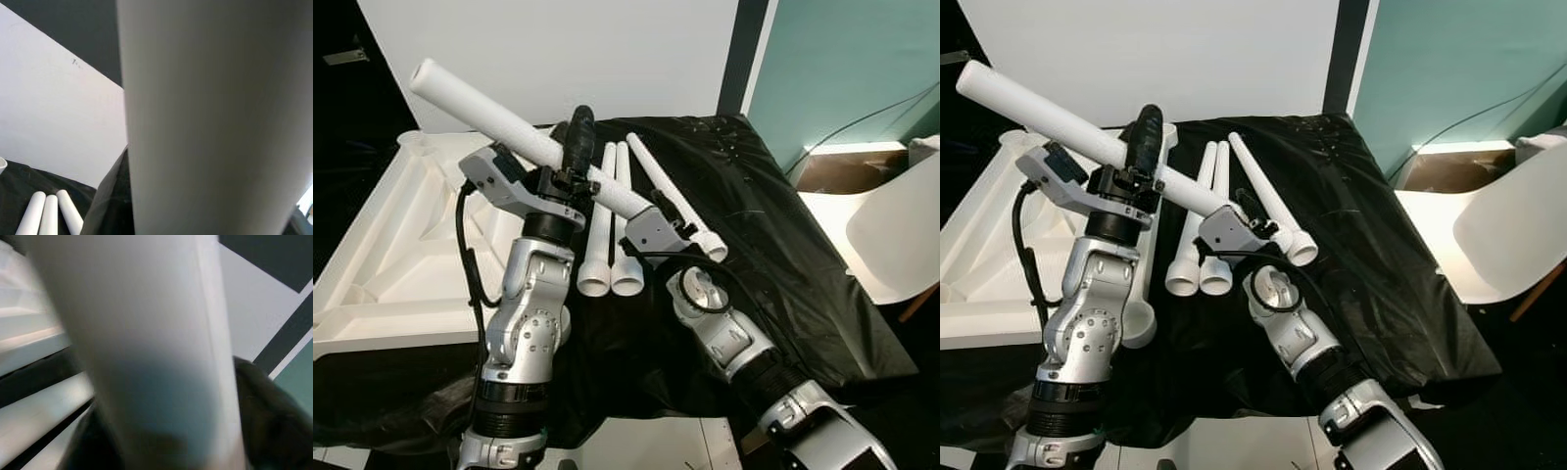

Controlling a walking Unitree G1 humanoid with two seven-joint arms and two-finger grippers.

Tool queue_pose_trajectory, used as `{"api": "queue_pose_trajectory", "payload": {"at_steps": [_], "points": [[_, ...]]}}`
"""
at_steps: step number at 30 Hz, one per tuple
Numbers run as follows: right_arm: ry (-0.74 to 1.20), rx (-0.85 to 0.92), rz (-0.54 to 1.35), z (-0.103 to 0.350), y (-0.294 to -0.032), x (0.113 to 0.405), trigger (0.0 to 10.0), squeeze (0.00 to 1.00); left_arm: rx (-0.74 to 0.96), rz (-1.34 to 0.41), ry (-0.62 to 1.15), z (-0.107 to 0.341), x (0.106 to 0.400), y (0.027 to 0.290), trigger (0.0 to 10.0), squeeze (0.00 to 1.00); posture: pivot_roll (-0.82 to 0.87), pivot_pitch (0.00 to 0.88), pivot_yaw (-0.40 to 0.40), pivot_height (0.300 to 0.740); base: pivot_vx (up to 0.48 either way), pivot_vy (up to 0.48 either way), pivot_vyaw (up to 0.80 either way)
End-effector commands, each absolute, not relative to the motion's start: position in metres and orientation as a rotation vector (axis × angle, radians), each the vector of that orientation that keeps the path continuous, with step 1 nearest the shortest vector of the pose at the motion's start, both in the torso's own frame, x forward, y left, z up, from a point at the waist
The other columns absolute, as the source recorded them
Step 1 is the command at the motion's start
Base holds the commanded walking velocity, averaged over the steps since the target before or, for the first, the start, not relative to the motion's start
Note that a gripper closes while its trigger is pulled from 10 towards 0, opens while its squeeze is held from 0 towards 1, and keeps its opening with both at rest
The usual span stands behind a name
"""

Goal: Building children table

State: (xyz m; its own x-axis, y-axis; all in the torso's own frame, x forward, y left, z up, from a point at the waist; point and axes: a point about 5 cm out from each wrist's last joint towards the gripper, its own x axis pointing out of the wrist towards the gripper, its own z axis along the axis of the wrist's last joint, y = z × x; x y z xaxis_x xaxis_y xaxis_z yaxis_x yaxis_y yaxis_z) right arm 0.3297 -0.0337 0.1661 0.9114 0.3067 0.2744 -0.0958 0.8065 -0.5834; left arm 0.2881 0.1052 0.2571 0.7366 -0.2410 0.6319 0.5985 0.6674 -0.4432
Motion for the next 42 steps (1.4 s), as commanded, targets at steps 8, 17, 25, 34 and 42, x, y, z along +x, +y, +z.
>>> {"api": "queue_pose_trajectory", "payload": {"at_steps": [8, 17, 25, 34, 42], "points": [[-0.308, -0.485, 0.393, 0.192, -0.032, 0.337, 10.0, 0.0, -0.653, -0.616, -0.62, 0.262, 0.28, 0.099, 0.0, 0.0, -0.02, 0.0, 0.024, 0.74, 0.0, 0.0, 0.0], [-0.184, -0.602, 0.629, 0.204, -0.048, 0.337, 8.2, 0.0, -0.638, -0.612, -0.619, 0.261, 0.281, 0.099, 0.0, 0.0, -0.03, 0.0, 0.019, 0.74, 0.0, 0.0, 0.0], [-0.074, -0.615, 0.715, 0.193, -0.053, 0.336, 0.0, 0.0, -0.647, -0.609, -0.629, 0.263, 0.282, 0.098, 0.0, 0.0, -0.03, 0.0, 0.022, 0.74, 0.0, 0.0, 0.0], [-0.079, -0.586, 0.687, 0.197, -0.048, 0.335, 0.0, 0.0, -0.653, -0.595, -0.626, 0.265, 0.283, 0.101, 10.0, 1.0, -0.02, 0.0, 0.029, 0.74, 0.0, 0.0, 0.0], [-0.263, -0.564, 0.436, 0.198, -0.04, 0.331, 0.0, 0.0, -0.65, -0.536, -0.621, 0.267, 0.288, 0.105, 10.0, 0.0, -0.02, 0.0, 0.037, 0.74, 0.0, 0.0, 0.0]]}}
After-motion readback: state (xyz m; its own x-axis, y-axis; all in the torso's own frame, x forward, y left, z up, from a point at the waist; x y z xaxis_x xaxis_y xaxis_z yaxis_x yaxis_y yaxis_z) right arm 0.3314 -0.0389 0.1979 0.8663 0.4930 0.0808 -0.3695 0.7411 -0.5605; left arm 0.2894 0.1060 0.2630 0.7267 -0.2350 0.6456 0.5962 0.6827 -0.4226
